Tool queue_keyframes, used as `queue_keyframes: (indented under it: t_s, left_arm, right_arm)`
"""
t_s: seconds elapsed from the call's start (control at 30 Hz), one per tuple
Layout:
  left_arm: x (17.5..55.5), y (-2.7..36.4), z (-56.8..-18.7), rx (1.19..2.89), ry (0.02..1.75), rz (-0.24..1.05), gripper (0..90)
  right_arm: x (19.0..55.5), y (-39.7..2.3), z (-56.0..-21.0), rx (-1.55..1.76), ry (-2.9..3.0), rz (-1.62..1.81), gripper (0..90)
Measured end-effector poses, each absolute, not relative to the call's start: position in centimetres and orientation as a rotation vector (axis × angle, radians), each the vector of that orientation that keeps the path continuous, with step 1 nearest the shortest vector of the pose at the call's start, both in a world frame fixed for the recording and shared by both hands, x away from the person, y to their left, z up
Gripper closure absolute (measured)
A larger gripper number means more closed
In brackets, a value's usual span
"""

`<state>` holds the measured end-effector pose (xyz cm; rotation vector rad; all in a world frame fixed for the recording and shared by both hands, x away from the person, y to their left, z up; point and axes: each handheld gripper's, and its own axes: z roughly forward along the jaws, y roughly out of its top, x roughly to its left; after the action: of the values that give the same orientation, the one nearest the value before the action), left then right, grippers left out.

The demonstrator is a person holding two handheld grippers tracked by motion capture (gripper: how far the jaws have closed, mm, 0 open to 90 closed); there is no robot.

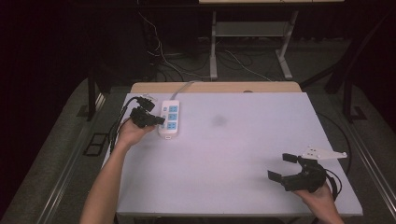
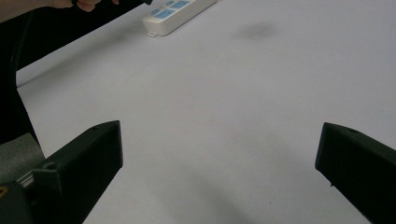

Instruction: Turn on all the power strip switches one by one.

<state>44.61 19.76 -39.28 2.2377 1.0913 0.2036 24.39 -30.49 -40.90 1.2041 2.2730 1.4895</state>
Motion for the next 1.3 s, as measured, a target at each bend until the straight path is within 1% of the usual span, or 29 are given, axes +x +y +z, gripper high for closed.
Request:
queue_keyframes:
  t_s: [0.47, 1.2, 1.3]
  left_arm:
    - [44.9, 20.0, -40.3, 2.232, 1.117, 0.208, 89.3]
    - [45.5, 20.1, -40.8, 2.229, 1.151, 0.136, 90.0]
    - [45.7, 20.1, -40.8, 2.230, 1.174, 0.105, 90.0]
  right_arm:
    - [24.4, -30.5, -41.0, 1.201, 2.274, 1.485, 0.7]
    - [24.3, -30.6, -40.8, 1.190, 2.273, 1.492, 0.7]
    - [24.3, -30.7, -40.8, 1.188, 2.271, 1.494, 0.7]
